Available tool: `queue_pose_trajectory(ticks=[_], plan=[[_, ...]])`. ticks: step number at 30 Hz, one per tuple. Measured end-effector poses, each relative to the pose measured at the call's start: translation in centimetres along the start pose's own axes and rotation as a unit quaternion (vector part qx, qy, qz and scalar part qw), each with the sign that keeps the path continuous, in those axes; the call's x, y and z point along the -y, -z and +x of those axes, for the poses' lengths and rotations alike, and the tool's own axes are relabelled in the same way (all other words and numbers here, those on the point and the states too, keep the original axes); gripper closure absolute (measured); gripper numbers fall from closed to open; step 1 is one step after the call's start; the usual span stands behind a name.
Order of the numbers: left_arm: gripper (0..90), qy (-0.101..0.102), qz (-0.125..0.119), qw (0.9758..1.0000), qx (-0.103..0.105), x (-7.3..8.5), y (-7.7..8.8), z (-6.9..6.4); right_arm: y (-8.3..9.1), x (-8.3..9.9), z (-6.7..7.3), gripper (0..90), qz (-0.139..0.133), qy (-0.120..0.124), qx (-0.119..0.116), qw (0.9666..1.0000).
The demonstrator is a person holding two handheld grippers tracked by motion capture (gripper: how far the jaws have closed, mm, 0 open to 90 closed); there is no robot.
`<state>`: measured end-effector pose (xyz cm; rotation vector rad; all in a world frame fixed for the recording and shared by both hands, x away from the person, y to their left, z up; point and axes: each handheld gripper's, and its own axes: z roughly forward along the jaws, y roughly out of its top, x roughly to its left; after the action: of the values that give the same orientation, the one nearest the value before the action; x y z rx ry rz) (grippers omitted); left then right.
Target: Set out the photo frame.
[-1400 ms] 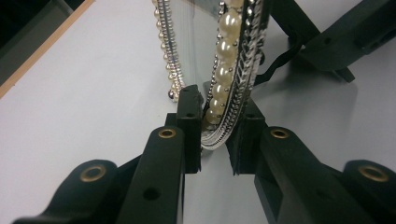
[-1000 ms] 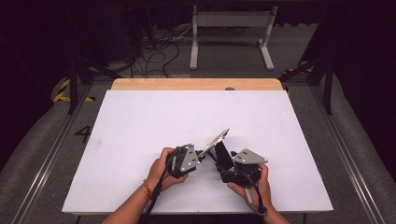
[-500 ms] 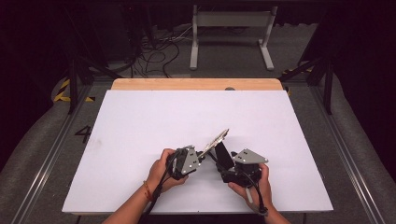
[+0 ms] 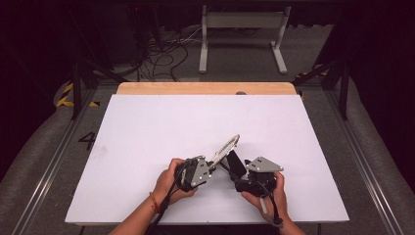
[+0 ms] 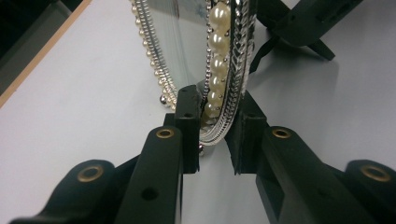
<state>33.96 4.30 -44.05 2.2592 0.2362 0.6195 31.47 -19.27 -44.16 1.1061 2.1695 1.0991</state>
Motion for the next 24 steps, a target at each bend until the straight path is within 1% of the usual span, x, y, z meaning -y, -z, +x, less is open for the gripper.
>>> queue_pose_trajectory(ticks=[2, 3, 5, 6, 8, 10, 11, 12, 15, 17, 18, 19, 20, 23, 24], plan=[[75.6, -0.007, -0.003, 1.0, 0.004, -0.1, 0.1, 0.0, 0.1, 0.0, -0.1, 31.3, 0.0, 0.001, 0.0, 1.0], [75.7, -0.005, -0.004, 1.0, 0.007, -0.1, 0.1, 0.0, 0.2, 0.1, -0.2, 32.0, 0.0, 0.001, 0.003, 1.0], [75.4, -0.008, -0.009, 0.9999, 0.009, -0.1, 0.2, -0.1, 0.3, 0.1, -0.3, 32.8, -0.001, -0.001, 0.005, 1.0], [75.5, -0.006, -0.01, 0.9999, 0.009, -0.1, 0.2, -0.2, 0.4, 0.2, -0.4, 33.5, -0.001, 0.001, 0.008, 1.0], [75.2, -0.001, -0.014, 0.9998, 0.014, -0.1, 0.3, -0.3, 0.5, 0.2, -0.5, 34.0, 0.0, -0.003, 0.009, 1.0], [75.4, -0.008, -0.018, 0.9997, 0.015, -0.2, 0.5, -0.3, 0.6, 0.3, -0.7, 36.0, -0.001, -0.003, 0.008, 1.0], [74.7, -0.004, -0.024, 0.9995, 0.02, -0.2, 0.5, -0.3, 0.6, 0.3, -0.7, 36.3, 0.0, -0.002, 0.009, 1.0], [74.7, -0.006, -0.027, 0.9994, 0.021, -0.2, 0.6, -0.2, 0.7, 0.3, -0.7, 36.5, -0.001, -0.001, 0.009, 1.0], [74.1, -0.002, -0.036, 0.999, 0.025, -0.2, 0.8, -0.2, 0.7, 0.3, -0.7, 37.0, -0.001, 0.0, 0.008, 1.0], [73.6, -0.004, -0.036, 0.9991, 0.023, -0.3, 0.9, -0.2, 0.7, 0.3, -0.7, 37.5, -0.001, -0.001, 0.007, 1.0], [73.8, -0.006, -0.037, 0.999, 0.026, -0.3, 0.9, -0.1, 0.7, 0.3, -0.7, 37.7, -0.001, 0.0, 0.007, 1.0], [73.9, -0.003, -0.039, 0.9988, 0.027, -0.3, 1.0, -0.1, 0.7, 0.3, -0.7, 38.3, -0.003, -0.001, 0.005, 1.0], [73.9, -0.001, -0.042, 0.9989, 0.023, -0.4, 1.1, -0.2, 0.8, 0.4, -0.6, 38.3, -0.005, -0.004, 0.004, 1.0], [75.5, -0.004, -0.046, 0.9986, 0.026, -0.5, 1.2, -0.2, 0.9, 0.4, -0.7, 37.5, -0.004, -0.002, 0.004, 1.0], [75.5, -0.007, -0.043, 0.9988, 0.022, -0.6, 1.1, -0.3, 0.9, 0.5, -0.7, 37.4, -0.003, -0.004, 0.002, 1.0]])
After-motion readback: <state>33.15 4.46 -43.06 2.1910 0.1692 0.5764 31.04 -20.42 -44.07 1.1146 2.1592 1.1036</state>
